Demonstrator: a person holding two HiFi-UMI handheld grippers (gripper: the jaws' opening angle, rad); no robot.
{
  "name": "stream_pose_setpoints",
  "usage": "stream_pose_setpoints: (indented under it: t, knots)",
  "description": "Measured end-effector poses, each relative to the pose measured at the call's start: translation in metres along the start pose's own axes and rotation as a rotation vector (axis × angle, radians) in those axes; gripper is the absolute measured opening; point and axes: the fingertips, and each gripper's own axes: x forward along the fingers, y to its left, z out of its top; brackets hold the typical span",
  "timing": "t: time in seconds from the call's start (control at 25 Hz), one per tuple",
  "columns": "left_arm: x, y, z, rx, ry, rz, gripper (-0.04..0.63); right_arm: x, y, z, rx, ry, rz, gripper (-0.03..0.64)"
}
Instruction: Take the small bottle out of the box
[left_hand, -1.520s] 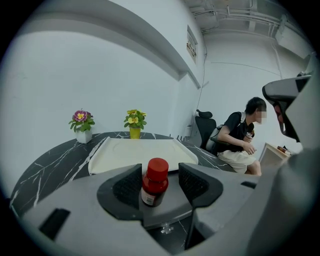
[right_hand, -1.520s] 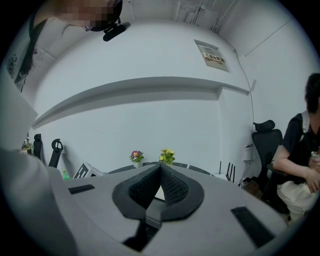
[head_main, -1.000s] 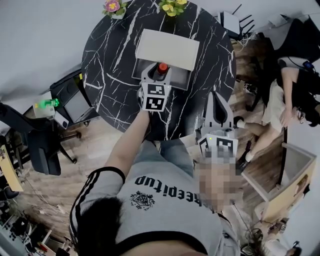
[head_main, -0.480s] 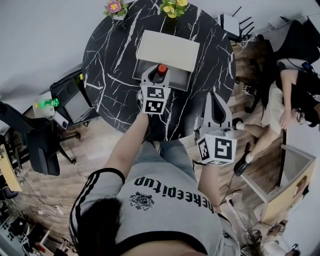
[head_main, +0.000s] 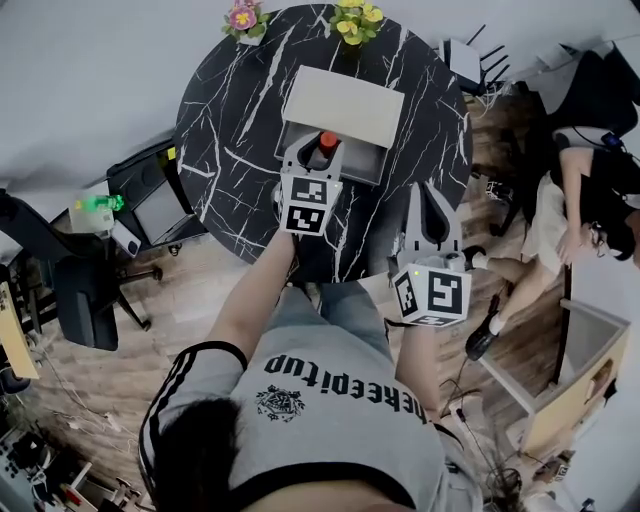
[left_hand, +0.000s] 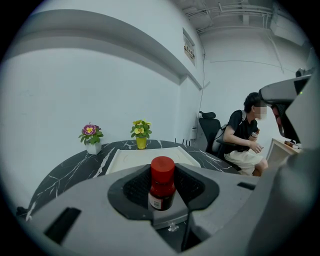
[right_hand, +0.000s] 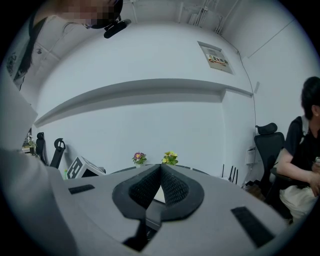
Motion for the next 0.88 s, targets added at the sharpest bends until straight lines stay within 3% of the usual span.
stream_pose_setpoints:
  t: [0.88]
  knots:
    - [-0.108, 0.012, 0.062, 0.056, -0.16, 0.013, 0.144, -0.009, 0.058, 0.041, -0.032, -0.106, 0.085, 0.0]
